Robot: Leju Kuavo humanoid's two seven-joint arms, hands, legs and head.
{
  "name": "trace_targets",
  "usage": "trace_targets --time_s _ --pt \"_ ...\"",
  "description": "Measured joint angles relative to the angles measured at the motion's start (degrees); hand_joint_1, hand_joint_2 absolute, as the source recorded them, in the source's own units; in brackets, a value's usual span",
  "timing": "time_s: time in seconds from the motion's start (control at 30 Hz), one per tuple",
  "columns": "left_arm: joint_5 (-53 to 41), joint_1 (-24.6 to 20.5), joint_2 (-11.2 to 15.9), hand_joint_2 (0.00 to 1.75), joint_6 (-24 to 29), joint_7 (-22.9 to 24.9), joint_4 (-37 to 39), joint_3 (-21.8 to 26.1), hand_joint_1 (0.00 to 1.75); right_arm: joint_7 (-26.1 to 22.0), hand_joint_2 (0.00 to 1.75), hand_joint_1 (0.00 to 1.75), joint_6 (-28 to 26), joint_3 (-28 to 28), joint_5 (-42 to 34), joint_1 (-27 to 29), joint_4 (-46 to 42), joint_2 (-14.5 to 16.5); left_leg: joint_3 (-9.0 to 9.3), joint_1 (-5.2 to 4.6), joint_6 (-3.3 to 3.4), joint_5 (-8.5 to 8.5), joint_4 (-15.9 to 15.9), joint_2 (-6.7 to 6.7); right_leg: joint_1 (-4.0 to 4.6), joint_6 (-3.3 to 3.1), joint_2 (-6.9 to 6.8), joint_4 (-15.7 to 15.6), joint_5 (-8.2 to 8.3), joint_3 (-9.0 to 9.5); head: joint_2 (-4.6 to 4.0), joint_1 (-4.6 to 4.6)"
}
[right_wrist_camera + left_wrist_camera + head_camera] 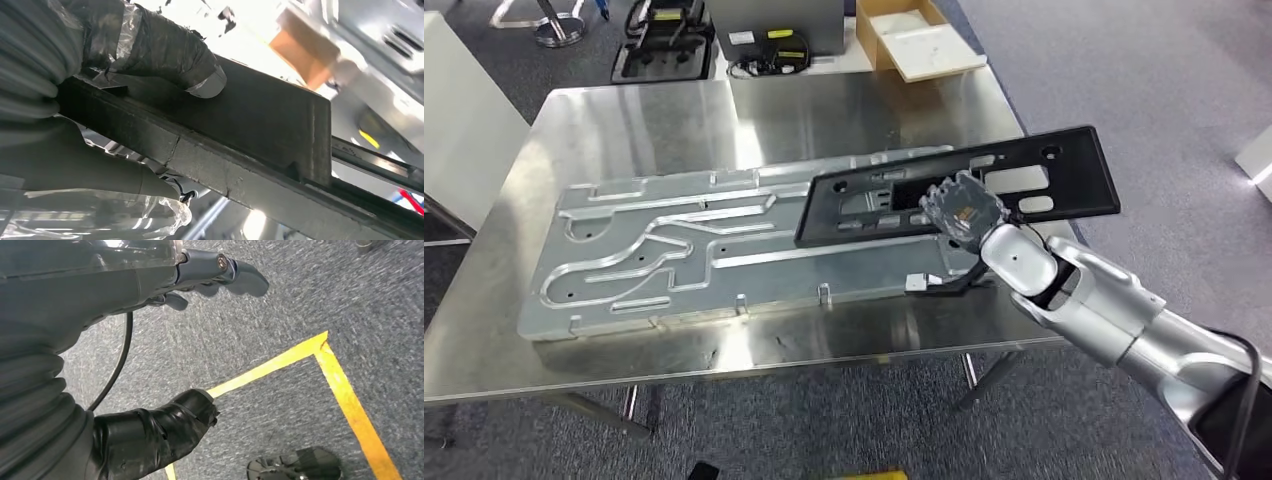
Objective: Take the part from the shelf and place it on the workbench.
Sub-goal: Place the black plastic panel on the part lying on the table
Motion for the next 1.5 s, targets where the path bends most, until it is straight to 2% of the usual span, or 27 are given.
trace_targets --time_s 0.07,0.13,0.23,0.27,0.3,0.33,0.4,0.47,0.6,0.63,0.7,0.77,0.8,0.83,0.9,0.93,1.0,1.07,1.13,1.17,1.23,1.27,1.3,1.33,1.4,1.43,1.5 --pt "0.01 0.08 -0.05 1.75 0.03 0.01 0.0 -0.15 0.0 -0.17 1.75 1.75 -1.54 0.15 1.25 -0.02 0.11 0.28 0.18 0.16 0.33 0.37 -0.59 0.04 -0.05 0.69 -0.01 -0.09 -0.02 0.01 0.0 0.0" --pt "0.02 0.01 -0.08 1.75 0.08 0.02 0.0 -0.21 0.0 -0.28 1.75 1.75 -3.09 0.24 2.36 -0.12 0.14 0.51 0.67 0.47 0.93 0.8 -1.4 0.12 0.0 1.15 -0.05 2.05 -1.59 -0.77 0.0 0.16" --pt "0.0 -0.17 -0.21 1.75 0.1 0.02 0.0 -0.42 0.0 -0.25 1.75 1.75 -5.25 0.62 3.71 -0.2 0.17 0.79 0.87 0.47 1.4 0.94 -1.64 0.11 -0.06 1.27 -0.04 11.86 -6.42 -5.13 0.0 0.4" --pt "-0.01 -0.13 -0.26 1.75 0.09 0.02 0.0 -0.56 0.0 -0.14 1.75 1.75 -6.02 0.82 4.18 -0.12 0.18 0.9 0.87 0.46 1.42 0.91 -1.6 0.09 -0.09 1.32 -0.05 14.21 -7.04 -6.3 0.0 0.41" --pt "-0.01 -0.07 -0.29 1.75 0.09 0.03 0.0 -0.72 0.0 0.09 1.75 1.75 -6.96 0.98 4.76 -0.05 0.17 1.04 0.86 0.47 1.39 0.86 -1.52 0.07 -0.15 1.38 -0.06 14.66 -6.58 -6.61 0.01 0.42" --pt "-0.03 -0.02 -0.32 1.75 0.08 0.05 0.0 -0.87 0.0 0.39 1.75 1.75 -8.01 1.1 5.38 -0.05 0.14 1.21 0.86 0.5 1.32 0.76 -1.36 0.05 -0.24 1.42 -0.09 12.91 -5.1 -5.84 0.01 0.42" --pt "-0.11 -0.05 -0.37 1.75 0.07 0.09 0.0 -1.06 0.0 1.14 1.75 1.75 -10.07 1.16 6.51 -0.25 0.03 1.67 0.75 0.45 0.9 0.34 -0.75 0.02 -0.4 1.47 -0.13 5.85 -1.63 -2.38 0.0 0.43" --pt "-0.19 -0.21 -0.38 1.75 0.05 0.15 0.0 -1.16 0.0 1.74 1.75 1.75 -11.57 1.16 7.43 -0.51 -0.26 2.22 0.38 0.23 0.31 0.0 -0.03 0.0 -0.3 1.15 -0.07 1.21 -0.39 -0.12 0.0 0.36" --pt "-0.25 -0.28 -0.4 1.75 0.03 0.41 0.0 -1.46 0.0 2.01 1.75 1.75 -14.39 1.12 9.99 -0.64 -1.29 3.26 -0.15 0.27 -0.72 -0.42 0.46 0.04 -0.19 -0.17 0.04 0.41 -0.26 0.01 0.0 0.21" --pt "-0.23 -0.31 -0.4 1.75 0.06 0.49 0.0 -1.53 0.0 1.73 1.75 1.75 -14.98 1.08 10.62 -0.74 -1.67 3.52 -0.68 0.35 -1.03 -1.39 1.78 0.06 -0.28 -0.54 0.01 0.26 -0.15 0.07 0.0 0.12" --pt "-0.04 -0.37 -0.4 1.75 0.12 0.5 0.0 -1.68 0.0 0.9 1.75 1.75 -15.61 1.03 11.36 -0.85 -2.38 4.0 -3.16 0.54 -1.6 -4.66 7.67 0.12 -0.31 -1.01 -0.03 0.12 -0.06 0.15 0.0 -0.03" --pt "0.39 -0.36 -0.4 1.75 0.2 0.25 0.0 -1.88 0.0 0.5 0.87 0.87 -15.72 1.03 11.48 -0.56 -2.79 4.35 -6.16 0.65 -1.84 -7.03 14.16 0.13 -0.16 -1.17 -0.02 0.12 -0.06 0.15 0.0 -0.08" --pt "0.67 -0.29 -0.39 1.75 0.43 -0.18 0.0 -1.98 0.0 0.48 0.44 0.44 -15.68 1.02 11.47 -0.27 -2.86 4.42 -6.67 0.65 -1.81 -6.85 15.17 0.13 -0.09 -1.19 0.0 0.13 -0.07 0.17 0.0 -0.07" --pt "1.0 -0.2 -0.39 1.75 0.9 -0.91 0.0 -2.06 0.0 0.51 0.0 0.0 -15.63 0.99 11.44 0.06 -2.86 4.42 -6.2 0.63 -1.67 -5.73 14.13 0.13 -0.02 -1.2 0.03 0.13 -0.08 0.21 0.0 -0.08" --pt "1.67 -0.07 -0.36 1.75 2.46 -3.04 0.0 -2.13 0.0 0.53 0.0 0.0 -15.57 0.64 11.35 0.63 -2.84 4.22 -2.84 0.5 -1.05 -2.2 7.17 0.09 0.05 -1.17 0.1 0.13 -0.1 0.31 0.0 -0.07" --pt "1.98 -0.07 -0.33 1.75 3.32 -3.94 0.0 -2.13 0.0 0.53 0.0 0.0 -15.49 0.24 11.3 0.83 -2.84 3.97 -1.05 0.33 -0.72 -1.04 3.6 0.09 0.14 -1.04 0.11 0.14 -0.11 0.27 0.0 -0.07" --pt "2.34 -0.18 -0.29 0.87 4.61 -4.66 0.0 -2.15 0.0 0.52 0.0 0.0 -15.14 -0.71 11.23 1.28 -2.86 3.35 0.73 0.01 -0.26 -0.4 -0.04 0.06 0.22 -0.58 0.1 0.02 -0.03 0.17 0.0 -0.02" --pt "2.43 -0.18 -0.29 0.0 5.17 -4.44 0.0 -2.17 0.0 0.52 0.0 0.0 -14.74 -1.43 11.21 1.71 -2.88 2.89 0.95 0.01 0.04 -0.29 -0.51 0.09 0.32 0.05 0.15 -0.28 0.13 0.2 0.0 0.01" --pt "2.45 -0.19 -0.24 0.0 5.31 -4.19 0.0 -2.19 0.0 0.53 0.0 0.0 -14.55 -2.11 11.2 1.92 -2.91 2.46 1.35 0.29 0.62 0.15 -1.28 0.3 0.32 0.58 0.17 0.75 -0.76 -0.27 0.0 0.08" --pt "2.48 -0.29 -0.21 0.0 5.34 -4.08 0.0 -2.2 0.0 0.53 0.0 0.0 -14.44 -2.47 11.19 1.96 -2.93 2.27 1.54 0.44 0.97 0.36 -1.65 0.42 0.32 0.8 0.16 2.8 -2.07 -1.17 0.0 0.15" --pt "2.64 -0.48 -0.2 0.0 5.31 -3.92 0.0 -2.21 0.0 0.52 0.0 0.0 -14.06 -2.93 11.19 2.23 -2.99 2.09 1.62 0.46 1.39 0.43 -1.78 0.52 0.22 1.08 0.12 9.47 -5.5 -4.19 0.0 0.25" --pt "2.72 -0.48 -0.21 0.0 5.15 -3.78 0.0 -2.23 0.0 0.52 0.0 0.0 -13.79 -3.01 11.19 2.49 -3.01 2.01 1.62 0.46 1.46 0.41 -1.75 0.52 0.18 1.22 0.12 12.58 -6.62 -5.64 0.0 0.28" --pt "2.79 -0.4 -0.22 0.0 4.94 -3.62 0.0 -2.25 0.0 0.51 0.0 0.0 -13.58 -3.03 11.19 2.75 -3.01 1.93 1.62 0.46 1.48 0.37 -1.7 0.5 0.08 1.34 0.11 14.13 -6.75 -6.4 0.0 0.32" --pt "2.81 -0.31 -0.22 0.0 4.63 -3.38 0.0 -2.27 0.0 0.5 0.0 0.0 -13.44 -3.07 11.19 2.95 -3.02 1.87 1.62 0.48 1.44 0.31 -1.6 0.47 -0.05 1.44 0.1 13.64 -5.86 -6.19 0.0 0.35" --pt "2.81 -0.2 -0.22 0.0 4.16 -3.01 0.0 -2.29 0.0 0.49 0.0 0.0 -13.31 -3.29 11.19 3.06 -3.06 1.83 1.6 0.52 1.14 0.02 -1.13 0.41 -0.4 1.59 0.04 7.38 -2.35 -3.15 0.0 0.4" --pt "2.79 -0.23 -0.21 0.0 4.0 -2.91 0.0 -2.3 0.0 0.49 0.0 0.0 -13.23 -3.43 11.19 3.02 -3.08 1.83 1.44 0.42 0.85 -0.22 -0.74 0.36 -0.43 1.59 0.01 3.99 -1.18 -1.42 0.0 0.44" --pt "2.75 -0.27 -0.19 0.0 3.79 -2.8 0.0 -2.35 0.0 0.48 0.0 0.0 -13.09 -3.64 11.19 3.04 -3.17 1.78 1.09 0.22 0.28 -0.54 -0.12 0.27 -0.34 1.17 0.06 0.6 -0.54 0.27 0.0 0.46"
